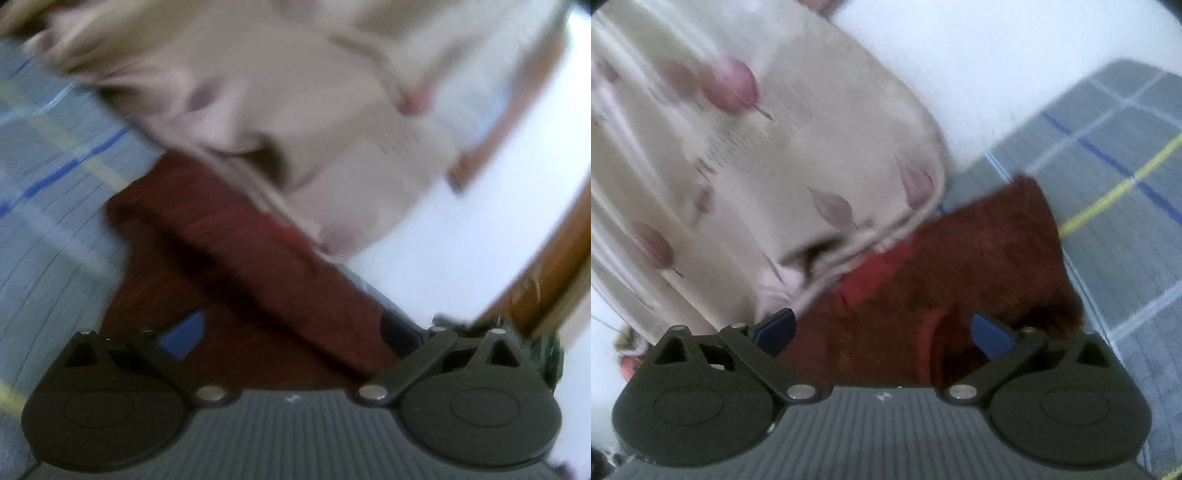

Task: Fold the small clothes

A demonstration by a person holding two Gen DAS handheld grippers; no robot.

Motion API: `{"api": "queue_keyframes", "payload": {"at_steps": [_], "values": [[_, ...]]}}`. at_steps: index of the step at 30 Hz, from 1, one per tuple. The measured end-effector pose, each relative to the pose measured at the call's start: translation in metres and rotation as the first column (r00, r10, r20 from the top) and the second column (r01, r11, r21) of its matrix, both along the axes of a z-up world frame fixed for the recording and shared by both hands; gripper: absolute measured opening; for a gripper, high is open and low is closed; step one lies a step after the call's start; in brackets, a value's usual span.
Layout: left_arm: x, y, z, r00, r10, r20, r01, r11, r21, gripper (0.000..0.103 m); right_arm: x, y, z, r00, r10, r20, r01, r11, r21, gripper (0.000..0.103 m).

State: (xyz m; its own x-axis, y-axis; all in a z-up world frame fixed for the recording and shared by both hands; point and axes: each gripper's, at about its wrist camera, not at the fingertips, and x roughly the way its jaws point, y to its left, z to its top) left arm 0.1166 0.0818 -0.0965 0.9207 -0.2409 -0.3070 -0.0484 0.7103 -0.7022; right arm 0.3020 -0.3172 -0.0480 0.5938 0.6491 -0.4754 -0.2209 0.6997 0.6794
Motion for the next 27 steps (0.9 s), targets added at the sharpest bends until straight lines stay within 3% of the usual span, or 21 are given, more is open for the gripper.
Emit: {"api": "queue_keyframes", "payload": {"at_steps": [2, 4, 6, 7, 11, 15, 20, 27], "values": [[-0.009, 0.009, -0.004, 0.999, 0.036, 0.030, -0.034, 0.998, -0.059, 0.103, -0.001, 0.011, -0.008, 0.999, 0.038, -0.023, -0.039, 0.999, -0.036, 0.093], [-0.011, 0.009, -0.004, 0.997, 0.060, 0.048, -0.057, 0.997, -0.049, 0.103, -0.004, 0.023, -0.015, 0.997, 0.068, -0.036, -0.071, 0.993, -0.092, 0.079], [-0.010, 0.006, -0.003, 0.998, 0.047, 0.052, -0.045, 0.998, -0.036, 0.103, -0.006, 0.034, -0.017, 0.994, 0.105, -0.029, -0.108, 0.985, -0.135, 0.020], [-0.010, 0.005, -0.002, 0.997, 0.041, 0.058, -0.040, 0.999, -0.023, 0.103, -0.009, 0.039, -0.014, 0.993, 0.117, -0.017, -0.118, 0.982, -0.148, 0.013], [-0.006, 0.000, -0.001, 0.997, 0.026, 0.073, -0.026, 1.000, -0.001, 0.103, -0.018, 0.043, 0.025, 0.974, 0.150, 0.167, -0.118, 0.975, -0.187, 0.014], [-0.007, 0.001, -0.002, 0.997, 0.031, 0.069, -0.030, 0.999, -0.009, 0.103, -0.001, 0.034, 0.056, 0.953, 0.140, 0.268, -0.079, 0.970, -0.228, 0.013], [-0.006, 0.004, -0.006, 0.998, 0.038, 0.047, -0.037, 0.999, -0.027, 0.103, 0.041, 0.006, 0.034, 0.975, 0.076, 0.210, -0.022, 0.969, -0.246, 0.013], [-0.005, 0.004, -0.007, 0.998, 0.041, 0.047, -0.040, 0.999, -0.022, 0.103, 0.046, -0.007, -0.021, 0.989, 0.027, 0.149, 0.011, 0.968, -0.249, 0.013]]}}
